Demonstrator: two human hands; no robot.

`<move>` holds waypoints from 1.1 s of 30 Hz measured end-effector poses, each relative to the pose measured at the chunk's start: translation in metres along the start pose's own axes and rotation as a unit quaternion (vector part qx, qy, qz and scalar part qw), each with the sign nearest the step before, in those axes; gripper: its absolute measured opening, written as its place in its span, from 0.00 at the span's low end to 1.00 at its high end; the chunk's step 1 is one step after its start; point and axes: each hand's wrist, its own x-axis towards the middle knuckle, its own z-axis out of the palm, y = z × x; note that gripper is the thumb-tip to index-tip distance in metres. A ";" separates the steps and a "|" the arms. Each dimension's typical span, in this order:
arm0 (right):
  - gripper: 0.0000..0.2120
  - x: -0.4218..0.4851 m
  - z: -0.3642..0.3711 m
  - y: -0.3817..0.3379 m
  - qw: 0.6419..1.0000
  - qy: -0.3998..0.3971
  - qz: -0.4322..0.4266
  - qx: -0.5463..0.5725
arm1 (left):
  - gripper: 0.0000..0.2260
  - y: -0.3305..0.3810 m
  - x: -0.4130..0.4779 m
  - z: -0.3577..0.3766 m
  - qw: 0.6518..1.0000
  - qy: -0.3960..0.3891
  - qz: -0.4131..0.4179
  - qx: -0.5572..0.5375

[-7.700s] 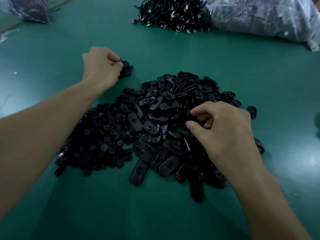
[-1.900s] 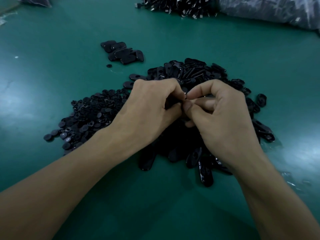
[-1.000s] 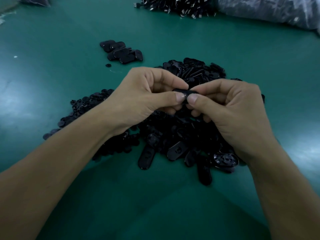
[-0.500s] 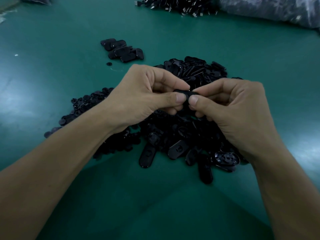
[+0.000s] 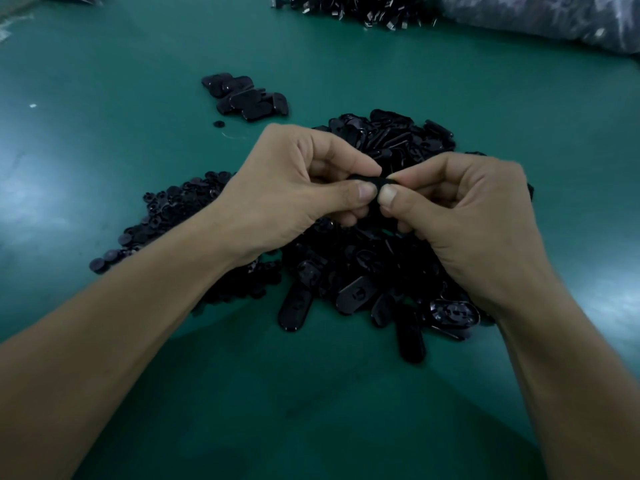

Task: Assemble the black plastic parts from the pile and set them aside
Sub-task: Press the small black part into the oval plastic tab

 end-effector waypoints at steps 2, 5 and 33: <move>0.06 0.000 0.000 0.000 1.000 0.002 0.002 -0.007 | 0.06 0.000 0.000 0.001 1.000 0.002 0.002 0.002; 0.06 0.000 0.001 0.001 1.000 0.005 0.005 -0.027 | 0.06 -0.001 -0.001 0.002 1.000 0.004 0.003 0.016; 0.14 -0.004 0.005 0.010 0.972 0.050 -0.048 -0.227 | 0.07 -0.019 0.015 -0.016 0.984 0.161 -0.002 0.073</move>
